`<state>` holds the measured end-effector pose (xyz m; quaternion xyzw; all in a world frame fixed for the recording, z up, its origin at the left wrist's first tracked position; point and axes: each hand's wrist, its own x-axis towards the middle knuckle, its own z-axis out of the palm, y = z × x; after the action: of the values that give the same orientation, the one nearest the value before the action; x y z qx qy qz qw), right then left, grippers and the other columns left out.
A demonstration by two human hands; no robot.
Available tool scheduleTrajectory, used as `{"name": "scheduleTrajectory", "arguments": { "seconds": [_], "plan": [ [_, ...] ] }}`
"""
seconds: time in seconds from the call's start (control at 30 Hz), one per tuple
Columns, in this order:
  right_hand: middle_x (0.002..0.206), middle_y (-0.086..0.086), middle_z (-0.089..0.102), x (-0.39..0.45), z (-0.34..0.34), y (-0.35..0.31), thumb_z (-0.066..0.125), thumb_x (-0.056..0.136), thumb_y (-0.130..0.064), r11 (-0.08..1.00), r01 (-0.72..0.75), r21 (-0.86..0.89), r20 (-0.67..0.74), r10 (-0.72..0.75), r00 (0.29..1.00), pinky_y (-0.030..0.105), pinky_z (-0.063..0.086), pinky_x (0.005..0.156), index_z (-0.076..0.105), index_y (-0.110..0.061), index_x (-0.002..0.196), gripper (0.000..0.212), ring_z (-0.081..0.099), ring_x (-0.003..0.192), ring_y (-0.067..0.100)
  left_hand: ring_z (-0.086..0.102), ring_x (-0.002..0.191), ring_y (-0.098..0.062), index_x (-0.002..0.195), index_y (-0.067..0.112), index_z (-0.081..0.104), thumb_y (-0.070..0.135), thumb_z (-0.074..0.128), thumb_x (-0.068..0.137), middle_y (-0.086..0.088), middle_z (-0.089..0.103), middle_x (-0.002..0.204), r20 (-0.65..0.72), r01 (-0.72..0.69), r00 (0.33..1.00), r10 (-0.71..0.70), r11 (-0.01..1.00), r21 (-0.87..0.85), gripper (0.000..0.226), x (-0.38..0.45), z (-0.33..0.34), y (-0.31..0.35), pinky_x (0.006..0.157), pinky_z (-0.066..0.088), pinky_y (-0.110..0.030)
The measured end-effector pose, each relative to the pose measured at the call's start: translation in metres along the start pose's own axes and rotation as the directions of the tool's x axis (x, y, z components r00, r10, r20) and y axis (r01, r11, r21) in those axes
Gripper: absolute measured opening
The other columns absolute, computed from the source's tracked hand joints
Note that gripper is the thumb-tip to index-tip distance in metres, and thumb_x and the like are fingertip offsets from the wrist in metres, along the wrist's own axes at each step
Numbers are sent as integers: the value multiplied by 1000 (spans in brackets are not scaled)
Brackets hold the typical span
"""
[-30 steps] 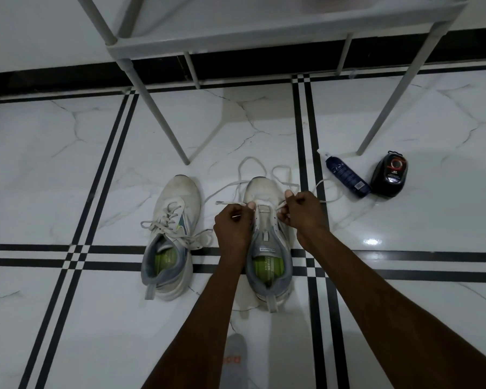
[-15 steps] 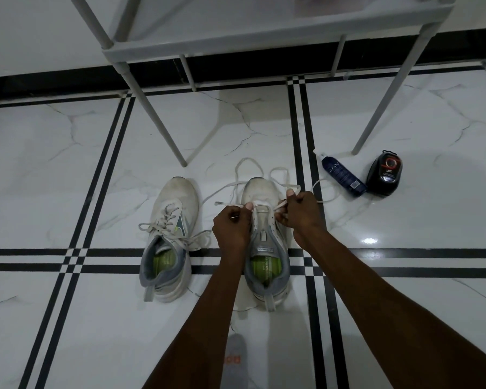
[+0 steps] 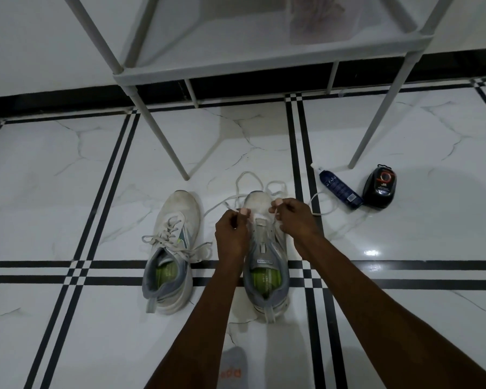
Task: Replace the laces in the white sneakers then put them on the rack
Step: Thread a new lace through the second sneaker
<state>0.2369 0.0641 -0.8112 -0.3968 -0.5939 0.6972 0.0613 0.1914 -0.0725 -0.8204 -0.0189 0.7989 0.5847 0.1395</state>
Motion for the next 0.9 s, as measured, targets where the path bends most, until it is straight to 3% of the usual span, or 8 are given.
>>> {"name": "scheduleTrajectory", "arguments": {
  "seconds": [0.1, 0.23, 0.33, 0.47, 0.77, 0.9],
  "plan": [
    [95, -3, 74, -7, 4, -21, 53, 103, -28, 997, 61, -51, 9, -60, 998, 22, 45, 71, 71, -15, 101, 22, 62, 80, 4, 67, 84, -10, 87, 15, 69, 26, 49, 107, 3, 74, 85, 31, -5, 1000, 6, 1000, -24, 30, 4, -2, 26, 83, 53, -29],
    [95, -3, 75, -19, 6, -51, 52, 103, -28, 995, 98, -27, 36, -97, 995, 28, 50, 81, 72, -18, 97, 23, 66, 87, 3, 65, 79, -6, 95, 6, 65, 20, 41, 109, 0, 69, 83, 68, -45, 996, 50, 996, -72, 31, 7, -8, 63, 81, 51, -27],
    [94, -3, 75, -30, 6, -83, 49, 104, -28, 990, 138, 10, 48, -139, 989, 20, 47, 72, 70, -16, 98, 25, 67, 79, -5, 64, 80, -13, 93, 9, 64, 23, 39, 110, -2, 68, 80, 98, -71, 992, 80, 992, -100, 33, 9, -14, 96, 82, 52, -31],
    [94, 2, 74, -44, 7, -122, 48, 105, -25, 971, 238, 32, 68, -240, 968, 8, 47, 62, 69, -12, 98, 26, 68, 73, -6, 66, 82, -13, 96, 12, 65, 28, 40, 110, 0, 68, 80, 100, -123, 986, 135, 986, -117, 33, 6, -21, 146, 76, 47, -25],
    [90, -4, 76, -77, 9, -231, 52, 103, -28, 895, 446, -18, 105, -442, 891, 26, 55, 78, 73, -18, 99, 24, 72, 81, 6, 65, 78, -6, 100, 13, 70, 25, 43, 109, 6, 67, 78, 62, -327, 938, 341, 929, -175, 31, 4, -45, 263, 72, 48, -17],
    [92, 0, 77, -89, 16, -288, 52, 103, -26, 846, 532, 35, 115, -533, 839, 26, 56, 77, 74, -13, 101, 25, 73, 86, 14, 67, 76, -6, 99, 8, 70, 24, 42, 109, 5, 69, 75, 49, -398, 909, 415, 895, -201, 33, 3, -54, 311, 69, 50, -13]
  ]
}}
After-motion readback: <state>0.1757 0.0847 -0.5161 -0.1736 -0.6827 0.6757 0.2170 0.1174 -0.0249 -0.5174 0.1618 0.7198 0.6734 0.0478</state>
